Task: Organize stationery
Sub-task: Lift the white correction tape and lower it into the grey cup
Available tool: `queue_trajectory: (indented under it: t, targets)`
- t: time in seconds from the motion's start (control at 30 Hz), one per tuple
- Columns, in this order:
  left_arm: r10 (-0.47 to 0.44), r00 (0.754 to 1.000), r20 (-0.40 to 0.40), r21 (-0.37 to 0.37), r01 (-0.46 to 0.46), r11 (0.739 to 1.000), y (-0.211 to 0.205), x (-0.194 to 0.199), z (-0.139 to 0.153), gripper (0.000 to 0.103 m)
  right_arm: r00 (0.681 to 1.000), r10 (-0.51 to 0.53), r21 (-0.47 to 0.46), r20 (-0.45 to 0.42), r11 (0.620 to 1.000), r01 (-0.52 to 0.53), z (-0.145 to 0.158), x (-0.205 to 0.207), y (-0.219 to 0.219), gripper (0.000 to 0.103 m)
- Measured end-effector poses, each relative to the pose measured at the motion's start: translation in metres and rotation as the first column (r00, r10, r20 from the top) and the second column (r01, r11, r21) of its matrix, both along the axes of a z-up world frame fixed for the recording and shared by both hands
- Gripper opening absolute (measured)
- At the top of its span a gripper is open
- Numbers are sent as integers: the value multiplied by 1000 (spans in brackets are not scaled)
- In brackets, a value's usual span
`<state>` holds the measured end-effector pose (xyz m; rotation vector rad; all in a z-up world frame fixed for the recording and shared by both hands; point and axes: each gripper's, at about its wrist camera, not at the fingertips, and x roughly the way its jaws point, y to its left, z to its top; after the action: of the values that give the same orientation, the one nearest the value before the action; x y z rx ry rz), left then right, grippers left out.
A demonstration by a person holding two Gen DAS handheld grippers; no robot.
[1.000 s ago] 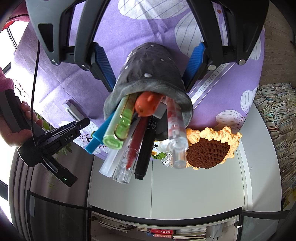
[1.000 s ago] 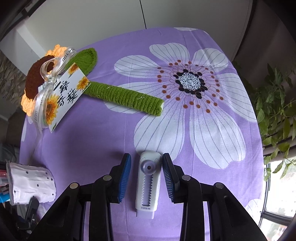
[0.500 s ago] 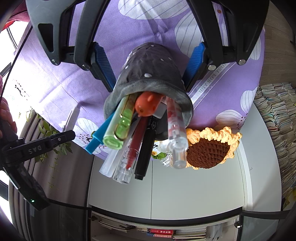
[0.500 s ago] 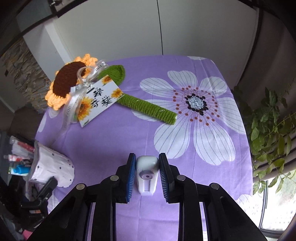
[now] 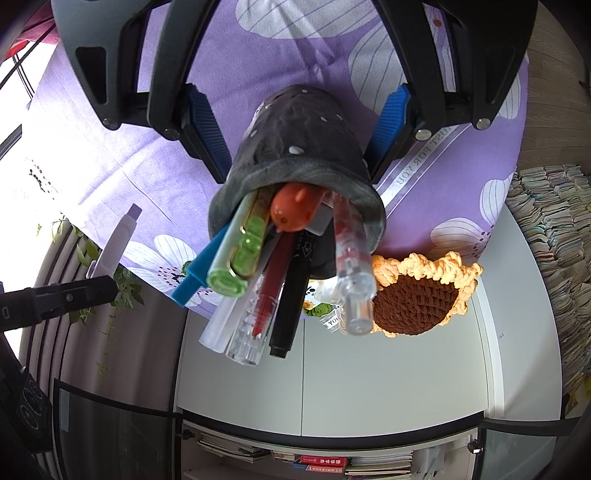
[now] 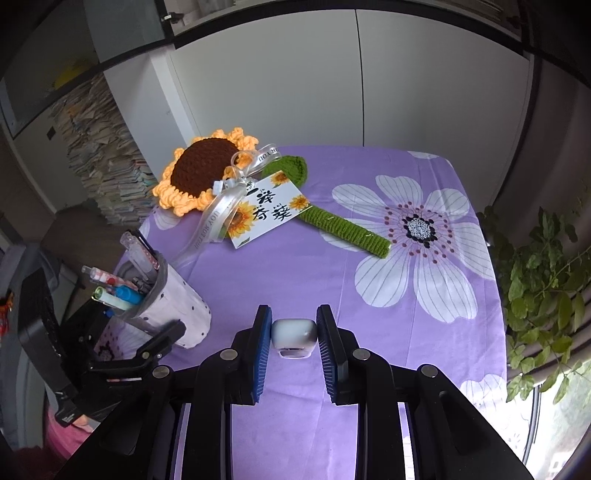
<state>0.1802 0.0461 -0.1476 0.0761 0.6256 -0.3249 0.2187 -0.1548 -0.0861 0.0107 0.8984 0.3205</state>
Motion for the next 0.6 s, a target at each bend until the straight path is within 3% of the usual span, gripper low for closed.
queue_trajectory:
  t: [0.3, 0.47, 0.6]
  targets:
    - [0, 1000, 0, 0, 0, 1000, 0, 0, 0, 73, 983, 130, 51, 126, 989, -137, 55, -22, 26, 26]
    - [0, 1000, -5, -2, 0, 1000, 0, 0, -1, 73, 947, 242, 68, 210, 963, -261, 85, -36, 59, 26]
    - [-1, 1000, -6, -3, 1, 1000, -1, 1, -1, 73, 918, 315, 49, 243, 941, -336, 92, -39, 89, 26]
